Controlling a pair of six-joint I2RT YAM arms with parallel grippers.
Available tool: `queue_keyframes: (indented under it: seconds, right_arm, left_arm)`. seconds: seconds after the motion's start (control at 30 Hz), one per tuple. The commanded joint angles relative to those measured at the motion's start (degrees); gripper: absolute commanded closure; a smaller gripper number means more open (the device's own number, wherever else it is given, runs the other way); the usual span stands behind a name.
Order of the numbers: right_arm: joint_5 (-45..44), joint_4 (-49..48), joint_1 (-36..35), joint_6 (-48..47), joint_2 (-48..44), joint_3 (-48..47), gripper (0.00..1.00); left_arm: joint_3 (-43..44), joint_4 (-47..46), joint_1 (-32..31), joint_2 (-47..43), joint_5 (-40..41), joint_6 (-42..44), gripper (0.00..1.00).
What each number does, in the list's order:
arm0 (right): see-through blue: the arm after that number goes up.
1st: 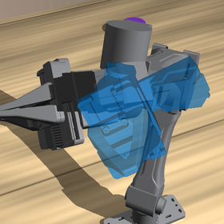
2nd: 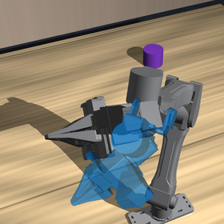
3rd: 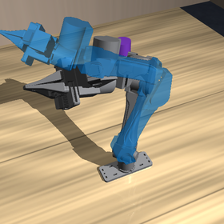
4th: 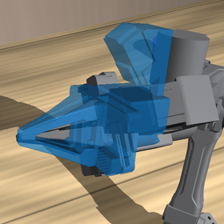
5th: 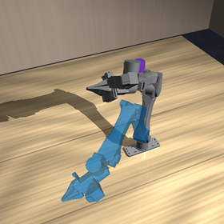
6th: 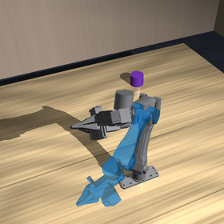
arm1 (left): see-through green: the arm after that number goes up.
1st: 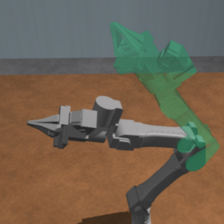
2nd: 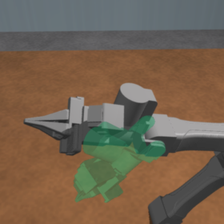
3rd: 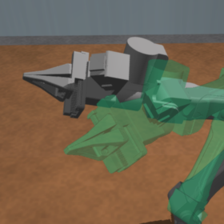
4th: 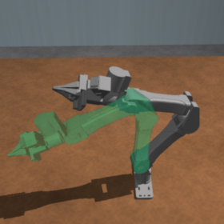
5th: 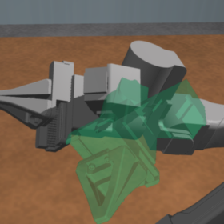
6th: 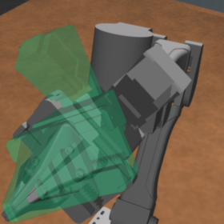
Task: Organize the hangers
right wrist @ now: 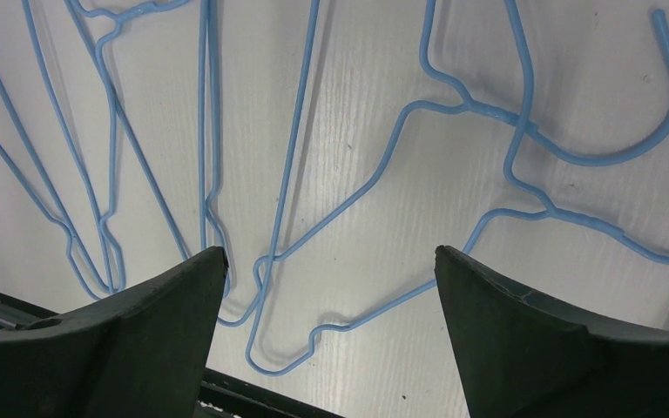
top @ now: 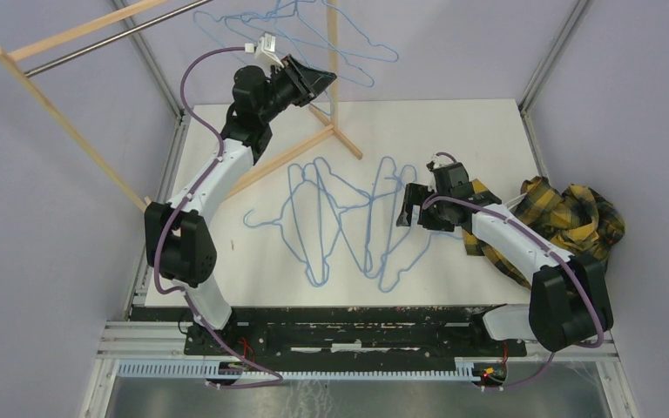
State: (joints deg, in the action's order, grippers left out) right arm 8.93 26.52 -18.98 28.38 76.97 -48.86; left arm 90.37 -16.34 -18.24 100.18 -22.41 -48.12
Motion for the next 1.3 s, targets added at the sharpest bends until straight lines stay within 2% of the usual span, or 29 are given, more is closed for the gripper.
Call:
queue_keyframes:
  seconds: [0.0,0.07,0.23,0.3,0.4,0.57,0.77,0.87,0.97,1.27]
  right_arm:
    - [0.32,-2.01,0.26,-0.36,-1.53,0.72,0.02]
    - [0.57,-2.06,0.28,-0.08,-1.64,0.95,0.02]
    - [1.26,-2.42,0.28,0.19,-2.46,1.86,0.02]
    - [1.35,-2.32,0.26,0.12,-2.81,2.16,0.02]
    - [1.24,-2.03,0.26,-0.28,-3.43,2.51,0.02]
    - [0.33,-1.99,0.26,-0.58,-3.31,2.97,0.02]
    - [-1.57,-3.7,0.41,-0.98,0.8,2.09,0.03]
    - [-3.7,-4.73,0.68,-1.46,4.06,0.65,0.1]
    - [-4.09,-6.05,1.05,-1.13,7.09,-0.63,0.23]
    - [-5.58,-9.79,1.32,1.07,11.73,-0.69,0.25]
  left_arm:
    - [0.09,3.28,-0.07,-3.52,-0.54,1.88,0.59]
    - [-0.5,3.63,-0.05,-5.23,0.43,2.85,0.48]
    - [-1.04,5.31,-0.03,-8.55,1.69,5.23,0.29]
    - [-1.41,5.78,-0.04,-9.78,1.97,5.95,0.12]
    - [-2.37,7.17,-0.04,-12.2,3.01,7.58,0.03]
    - [-5.25,12.33,-0.05,-17.96,6.3,11.56,0.01]
    - [-13.44,18.88,-0.02,-28.03,10.21,16.61,0.01]
    - [-16.94,22.82,-0.04,-32.06,11.11,17.9,0.01]
    - [-21.74,24.54,-0.04,-35.66,10.89,18.42,0.01]
    - [-36.48,26.53,-0.04,-44.69,12.48,19.37,0.01]
